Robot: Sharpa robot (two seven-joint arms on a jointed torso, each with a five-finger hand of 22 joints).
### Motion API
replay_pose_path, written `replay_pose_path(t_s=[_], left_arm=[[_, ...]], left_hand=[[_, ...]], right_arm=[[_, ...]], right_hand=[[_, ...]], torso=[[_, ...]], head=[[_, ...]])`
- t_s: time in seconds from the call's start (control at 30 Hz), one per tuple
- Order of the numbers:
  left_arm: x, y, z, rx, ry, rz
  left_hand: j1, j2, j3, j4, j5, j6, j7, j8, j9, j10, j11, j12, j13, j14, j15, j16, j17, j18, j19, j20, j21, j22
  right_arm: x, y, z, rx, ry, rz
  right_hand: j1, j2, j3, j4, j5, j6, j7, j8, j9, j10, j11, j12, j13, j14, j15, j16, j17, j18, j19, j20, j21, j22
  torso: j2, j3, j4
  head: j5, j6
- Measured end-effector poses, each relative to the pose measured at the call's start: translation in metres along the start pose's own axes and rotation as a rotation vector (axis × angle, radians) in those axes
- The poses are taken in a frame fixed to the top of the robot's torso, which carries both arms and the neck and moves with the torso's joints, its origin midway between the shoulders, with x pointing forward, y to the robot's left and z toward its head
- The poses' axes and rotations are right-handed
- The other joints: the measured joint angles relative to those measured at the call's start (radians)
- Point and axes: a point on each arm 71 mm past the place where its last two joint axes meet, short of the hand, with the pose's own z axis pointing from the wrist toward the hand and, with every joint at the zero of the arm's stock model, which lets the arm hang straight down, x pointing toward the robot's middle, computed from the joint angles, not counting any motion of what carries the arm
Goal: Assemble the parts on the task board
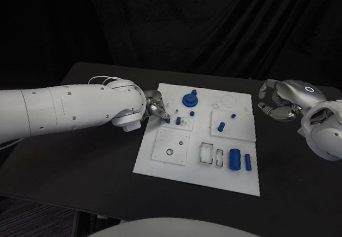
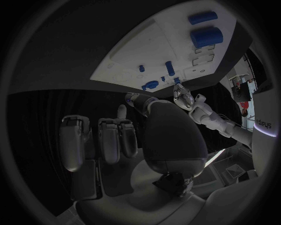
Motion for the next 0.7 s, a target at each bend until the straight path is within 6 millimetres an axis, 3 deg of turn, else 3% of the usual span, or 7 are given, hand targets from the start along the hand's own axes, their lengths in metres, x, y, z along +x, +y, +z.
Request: replay_pose_path(t_s=[0.7], left_arm=[[0.0011,0.0005,-0.0009,0.003,0.005,0.024]], left_hand=[[0.003,0.003,-0.003,-0.003,-0.001,0.002,-0.002,-0.004,-0.003,0.000,0.000,0.000,0.000,0.000,0.000,0.000,0.000,0.000,0.000,0.000,-0.004,0.000]], right_arm=[[0.0005,0.0003,0.0005,0.002,0.005,-0.001]], right_hand=[[0.002,0.002,0.003,-0.003,0.000,0.004,0.004,0.000,-0.002,0.000,0.000,0.000,0.000,0.000,0.000,0.000,0.000,0.000,0.000,0.000,0.000,0.000]], torso=[[0.000,-0.0003,-0.0014]], head=[[0.004,0.000]])
